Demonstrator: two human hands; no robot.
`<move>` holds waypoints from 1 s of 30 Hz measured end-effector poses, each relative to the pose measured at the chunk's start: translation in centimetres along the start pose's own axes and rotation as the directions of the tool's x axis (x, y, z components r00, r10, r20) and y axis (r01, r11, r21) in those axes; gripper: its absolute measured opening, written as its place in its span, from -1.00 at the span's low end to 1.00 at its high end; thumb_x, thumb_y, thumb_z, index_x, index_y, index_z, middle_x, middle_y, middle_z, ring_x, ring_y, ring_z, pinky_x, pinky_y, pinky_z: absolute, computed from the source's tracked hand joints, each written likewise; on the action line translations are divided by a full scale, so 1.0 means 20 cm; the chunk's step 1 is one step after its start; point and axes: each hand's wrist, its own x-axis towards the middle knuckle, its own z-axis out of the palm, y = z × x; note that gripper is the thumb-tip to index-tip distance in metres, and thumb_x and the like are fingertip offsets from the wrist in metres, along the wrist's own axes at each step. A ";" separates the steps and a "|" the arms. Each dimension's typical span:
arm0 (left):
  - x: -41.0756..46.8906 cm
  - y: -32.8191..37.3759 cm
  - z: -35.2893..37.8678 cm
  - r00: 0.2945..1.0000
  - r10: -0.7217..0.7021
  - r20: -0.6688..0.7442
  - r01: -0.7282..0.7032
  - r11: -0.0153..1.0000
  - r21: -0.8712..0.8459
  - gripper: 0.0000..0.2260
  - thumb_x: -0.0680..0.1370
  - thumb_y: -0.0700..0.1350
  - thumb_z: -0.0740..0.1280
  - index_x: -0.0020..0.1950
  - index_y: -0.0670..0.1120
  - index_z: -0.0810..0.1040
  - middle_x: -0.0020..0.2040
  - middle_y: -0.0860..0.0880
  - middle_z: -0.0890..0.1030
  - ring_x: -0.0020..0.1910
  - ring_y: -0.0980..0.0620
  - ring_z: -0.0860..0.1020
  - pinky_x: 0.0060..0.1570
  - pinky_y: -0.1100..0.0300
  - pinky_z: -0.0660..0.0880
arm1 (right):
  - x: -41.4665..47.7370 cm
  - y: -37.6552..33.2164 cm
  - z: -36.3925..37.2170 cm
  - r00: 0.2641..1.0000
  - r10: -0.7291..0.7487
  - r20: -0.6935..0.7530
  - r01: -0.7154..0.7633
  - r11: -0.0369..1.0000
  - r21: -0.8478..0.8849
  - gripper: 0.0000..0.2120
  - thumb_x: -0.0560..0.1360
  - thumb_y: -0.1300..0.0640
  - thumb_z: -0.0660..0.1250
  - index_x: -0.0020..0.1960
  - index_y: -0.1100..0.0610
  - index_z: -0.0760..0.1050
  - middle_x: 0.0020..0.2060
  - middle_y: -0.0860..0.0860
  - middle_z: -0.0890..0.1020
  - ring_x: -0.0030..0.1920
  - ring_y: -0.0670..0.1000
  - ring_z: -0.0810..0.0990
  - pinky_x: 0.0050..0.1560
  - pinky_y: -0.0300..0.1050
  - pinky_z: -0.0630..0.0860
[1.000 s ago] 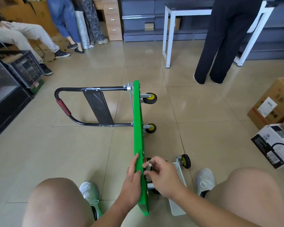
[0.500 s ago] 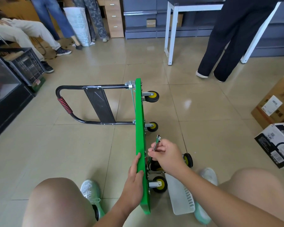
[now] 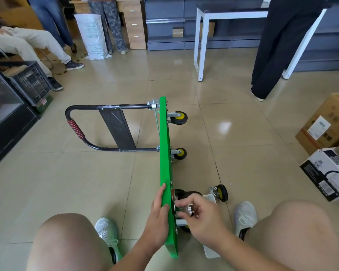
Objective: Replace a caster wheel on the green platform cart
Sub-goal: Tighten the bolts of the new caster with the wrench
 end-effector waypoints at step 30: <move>0.00 0.00 0.00 1.000 -0.021 0.003 0.021 1.000 -0.004 -0.47 0.58 0.06 0.05 0.47 0.57 0.16 0.56 0.11 0.33 0.49 -0.07 0.42 0.53 -0.17 0.31 | 0.34 -0.14 -0.03 0.969 0.243 -0.048 -0.231 0.958 0.172 -0.87 0.49 0.34 0.46 0.01 0.27 0.55 -0.13 0.05 0.74 -0.05 -0.02 0.72 -0.01 -0.11 0.68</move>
